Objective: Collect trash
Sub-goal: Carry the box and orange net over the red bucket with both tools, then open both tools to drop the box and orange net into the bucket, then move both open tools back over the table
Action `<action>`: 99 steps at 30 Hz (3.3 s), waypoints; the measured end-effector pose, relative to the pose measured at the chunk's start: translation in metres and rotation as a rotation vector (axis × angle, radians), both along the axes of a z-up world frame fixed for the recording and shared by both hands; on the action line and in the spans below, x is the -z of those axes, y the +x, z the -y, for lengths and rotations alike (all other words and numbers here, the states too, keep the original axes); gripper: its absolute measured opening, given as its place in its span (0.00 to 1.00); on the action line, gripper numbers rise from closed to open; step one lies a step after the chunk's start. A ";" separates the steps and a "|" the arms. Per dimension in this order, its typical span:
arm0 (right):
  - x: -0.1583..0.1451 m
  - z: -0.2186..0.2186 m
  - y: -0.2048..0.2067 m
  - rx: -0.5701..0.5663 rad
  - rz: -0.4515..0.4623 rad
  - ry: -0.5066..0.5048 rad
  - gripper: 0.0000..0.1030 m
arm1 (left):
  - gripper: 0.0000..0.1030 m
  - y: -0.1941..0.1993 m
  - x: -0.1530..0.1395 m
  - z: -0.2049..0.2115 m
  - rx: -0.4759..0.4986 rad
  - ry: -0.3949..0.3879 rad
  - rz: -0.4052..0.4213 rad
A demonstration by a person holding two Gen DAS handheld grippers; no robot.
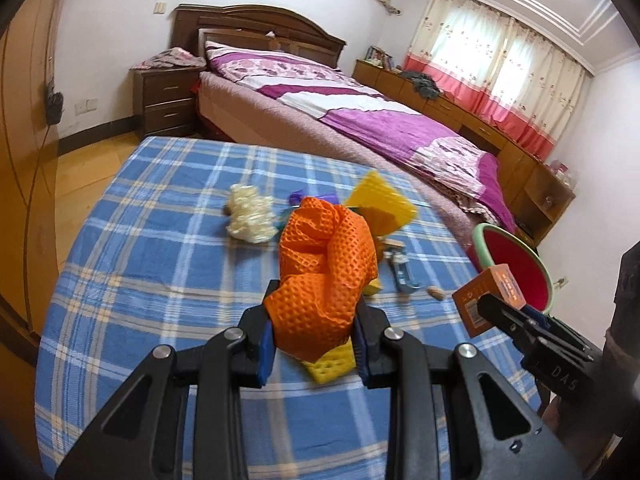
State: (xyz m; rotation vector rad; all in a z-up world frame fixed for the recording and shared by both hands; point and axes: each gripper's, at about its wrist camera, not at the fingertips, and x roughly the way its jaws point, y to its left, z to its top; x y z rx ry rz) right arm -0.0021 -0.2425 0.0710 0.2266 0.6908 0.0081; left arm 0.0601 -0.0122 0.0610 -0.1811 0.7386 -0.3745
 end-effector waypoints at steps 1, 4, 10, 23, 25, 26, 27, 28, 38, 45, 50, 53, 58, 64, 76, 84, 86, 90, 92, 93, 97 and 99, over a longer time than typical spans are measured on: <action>-0.004 0.005 -0.004 0.012 0.010 0.003 0.53 | 0.31 -0.001 -0.002 0.004 0.009 0.001 0.003; -0.013 0.020 -0.014 0.042 0.038 0.010 0.53 | 0.31 -0.005 -0.010 0.020 0.035 0.014 0.020; -0.032 0.052 -0.027 0.093 0.079 0.001 0.53 | 0.31 -0.008 -0.024 0.054 0.099 0.016 0.031; -0.044 0.124 -0.038 0.201 0.122 -0.011 0.53 | 0.31 0.000 -0.048 0.153 0.254 0.047 0.049; -0.042 0.137 -0.038 0.222 0.123 -0.004 0.53 | 0.31 0.003 -0.047 0.171 0.276 0.058 0.046; -0.041 0.143 -0.038 0.230 0.122 0.000 0.53 | 0.31 0.005 -0.047 0.182 0.293 0.058 0.040; -0.039 0.148 -0.038 0.238 0.120 0.003 0.53 | 0.31 0.006 -0.046 0.190 0.305 0.058 0.035; -0.038 0.154 -0.038 0.245 0.118 0.007 0.53 | 0.31 0.009 -0.044 0.195 0.312 0.059 0.032; -0.012 0.218 -0.034 0.337 0.072 0.049 0.53 | 0.31 0.025 -0.022 0.276 0.406 0.097 0.008; 0.013 0.254 -0.034 0.398 0.026 0.080 0.53 | 0.31 0.033 0.000 0.317 0.449 0.126 -0.015; 0.026 0.269 -0.034 0.426 0.003 0.087 0.53 | 0.31 0.039 0.013 0.338 0.469 0.143 -0.032; 0.033 0.276 -0.032 0.438 -0.010 0.095 0.53 | 0.31 0.041 0.019 0.346 0.476 0.156 -0.038; 0.039 0.282 -0.031 0.447 -0.019 0.108 0.55 | 0.31 0.046 0.030 0.354 0.485 0.163 -0.057; 0.042 0.285 -0.032 0.453 -0.009 0.120 0.64 | 0.42 0.052 0.036 0.355 0.466 0.166 -0.077; 0.034 0.281 -0.041 0.462 0.017 0.126 0.68 | 0.63 0.043 0.022 0.348 0.450 0.151 0.011; 0.031 0.279 -0.047 0.467 0.023 0.130 0.68 | 0.63 0.038 0.013 0.334 0.432 0.124 0.004; 0.030 0.277 -0.050 0.464 0.024 0.132 0.68 | 0.63 0.036 0.011 0.327 0.420 0.117 -0.003; 0.028 0.271 -0.053 0.454 0.026 0.137 0.69 | 0.63 0.033 0.007 0.312 0.394 0.103 -0.017; 0.026 0.266 -0.055 0.447 0.028 0.143 0.69 | 0.63 0.031 0.005 0.304 0.382 0.095 -0.022; 0.025 0.263 -0.056 0.444 0.030 0.145 0.69 | 0.63 0.030 0.002 0.298 0.371 0.091 -0.024; 0.022 0.251 -0.059 0.424 0.029 0.140 0.69 | 0.63 0.024 -0.003 0.277 0.333 0.088 -0.016; 0.019 0.243 -0.060 0.410 0.033 0.138 0.69 | 0.63 0.021 -0.006 0.265 0.314 0.093 -0.013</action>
